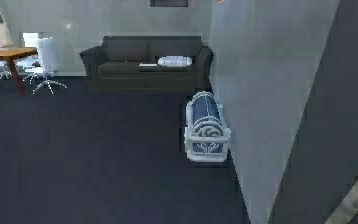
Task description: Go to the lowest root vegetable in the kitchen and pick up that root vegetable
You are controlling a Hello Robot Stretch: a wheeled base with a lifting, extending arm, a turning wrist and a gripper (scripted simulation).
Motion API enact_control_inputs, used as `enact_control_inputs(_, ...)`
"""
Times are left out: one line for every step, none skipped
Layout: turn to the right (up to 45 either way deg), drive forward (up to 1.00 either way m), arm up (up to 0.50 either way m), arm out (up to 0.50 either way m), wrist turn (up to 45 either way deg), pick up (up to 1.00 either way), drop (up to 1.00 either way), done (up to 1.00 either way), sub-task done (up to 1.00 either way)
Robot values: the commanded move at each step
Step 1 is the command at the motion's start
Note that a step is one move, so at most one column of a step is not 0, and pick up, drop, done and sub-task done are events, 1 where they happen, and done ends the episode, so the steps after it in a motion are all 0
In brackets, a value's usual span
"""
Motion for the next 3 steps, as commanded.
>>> enact_control_inputs(-39.0, 0.0, 0.0, 0.0, 0.0, 0.0, 0.0, 0.0, 0.0)
enact_control_inputs(0.0, 0.55, 0.0, 0.0, 0.0, 0.0, 0.0, 0.0, 0.0)
enact_control_inputs(-45.0, 0.0, 0.0, 0.0, 0.0, 0.0, 0.0, 0.0, 0.0)
